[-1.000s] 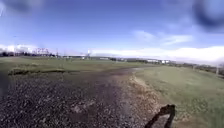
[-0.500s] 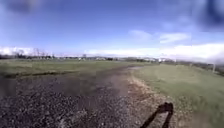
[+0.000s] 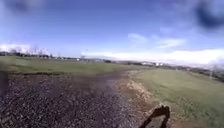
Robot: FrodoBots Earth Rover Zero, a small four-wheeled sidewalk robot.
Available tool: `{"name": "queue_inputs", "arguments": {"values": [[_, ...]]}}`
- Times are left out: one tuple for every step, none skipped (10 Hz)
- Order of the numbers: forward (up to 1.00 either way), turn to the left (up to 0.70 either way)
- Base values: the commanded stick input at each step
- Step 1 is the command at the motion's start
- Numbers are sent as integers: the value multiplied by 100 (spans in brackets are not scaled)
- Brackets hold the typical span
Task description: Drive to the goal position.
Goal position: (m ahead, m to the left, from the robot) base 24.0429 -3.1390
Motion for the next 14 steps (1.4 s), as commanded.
{"name": "queue_inputs", "arguments": {"values": [[70,0],[48,0],[17,0],[0,0],[0,0],[0,0],[0,0],[0,0],[0,0],[0,0],[0,0],[0,0],[12,0],[44,0]]}}
